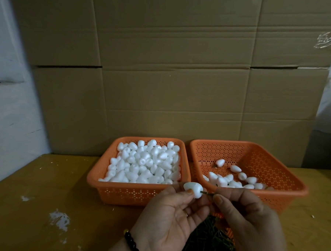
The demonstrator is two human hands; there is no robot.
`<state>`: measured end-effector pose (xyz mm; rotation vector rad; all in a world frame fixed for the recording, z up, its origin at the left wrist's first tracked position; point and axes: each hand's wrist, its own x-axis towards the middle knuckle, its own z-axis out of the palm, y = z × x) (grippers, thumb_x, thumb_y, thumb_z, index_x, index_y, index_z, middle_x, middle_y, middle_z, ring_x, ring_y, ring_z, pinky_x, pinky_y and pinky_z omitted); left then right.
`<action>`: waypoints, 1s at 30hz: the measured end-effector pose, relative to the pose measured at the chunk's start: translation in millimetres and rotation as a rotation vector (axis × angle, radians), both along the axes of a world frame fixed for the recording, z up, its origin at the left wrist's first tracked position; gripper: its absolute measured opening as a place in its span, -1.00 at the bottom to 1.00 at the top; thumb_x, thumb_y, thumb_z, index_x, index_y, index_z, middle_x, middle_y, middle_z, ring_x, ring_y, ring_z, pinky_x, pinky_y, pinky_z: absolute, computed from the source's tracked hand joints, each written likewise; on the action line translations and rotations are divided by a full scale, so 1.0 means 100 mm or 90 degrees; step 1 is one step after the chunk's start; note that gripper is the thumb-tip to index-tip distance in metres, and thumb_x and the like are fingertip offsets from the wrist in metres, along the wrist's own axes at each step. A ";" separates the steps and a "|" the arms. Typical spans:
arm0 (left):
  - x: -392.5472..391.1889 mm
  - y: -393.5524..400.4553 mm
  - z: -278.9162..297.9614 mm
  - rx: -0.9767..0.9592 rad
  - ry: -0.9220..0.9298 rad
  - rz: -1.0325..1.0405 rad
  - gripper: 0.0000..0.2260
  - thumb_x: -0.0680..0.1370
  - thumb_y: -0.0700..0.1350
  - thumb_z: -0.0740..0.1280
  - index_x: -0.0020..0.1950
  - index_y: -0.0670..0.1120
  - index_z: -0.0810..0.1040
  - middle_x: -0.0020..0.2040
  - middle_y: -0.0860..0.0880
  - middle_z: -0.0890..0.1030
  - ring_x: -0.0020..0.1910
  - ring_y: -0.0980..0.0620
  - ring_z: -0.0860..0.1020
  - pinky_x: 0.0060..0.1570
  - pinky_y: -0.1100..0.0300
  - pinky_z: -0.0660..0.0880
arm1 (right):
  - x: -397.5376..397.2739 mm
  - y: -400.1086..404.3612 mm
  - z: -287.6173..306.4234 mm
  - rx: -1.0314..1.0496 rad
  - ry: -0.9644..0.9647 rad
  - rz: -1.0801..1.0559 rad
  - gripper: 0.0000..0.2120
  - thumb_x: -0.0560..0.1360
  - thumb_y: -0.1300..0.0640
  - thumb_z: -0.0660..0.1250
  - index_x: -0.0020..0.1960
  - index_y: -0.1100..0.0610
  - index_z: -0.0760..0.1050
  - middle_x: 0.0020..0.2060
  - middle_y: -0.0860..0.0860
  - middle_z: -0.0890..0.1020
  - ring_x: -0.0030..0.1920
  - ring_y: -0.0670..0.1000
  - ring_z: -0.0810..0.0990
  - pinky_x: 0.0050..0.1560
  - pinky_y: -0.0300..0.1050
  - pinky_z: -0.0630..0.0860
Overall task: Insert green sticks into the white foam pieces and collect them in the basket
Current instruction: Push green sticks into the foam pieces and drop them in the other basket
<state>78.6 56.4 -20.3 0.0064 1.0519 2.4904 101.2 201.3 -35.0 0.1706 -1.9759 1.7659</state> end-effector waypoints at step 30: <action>0.03 0.08 -0.03 -0.048 0.007 0.045 -0.79 0.52 -0.40 0.24 0.11 -0.27 0.55 -0.12 -0.23 0.67 -0.25 -0.04 0.65 -0.33 0.16 0.60 | -0.03 -0.03 -0.11 -0.009 -0.012 0.011 -0.80 0.35 0.29 0.44 -0.23 -0.01 0.67 -0.33 0.03 0.70 -0.30 0.00 0.69 -0.32 -0.26 0.59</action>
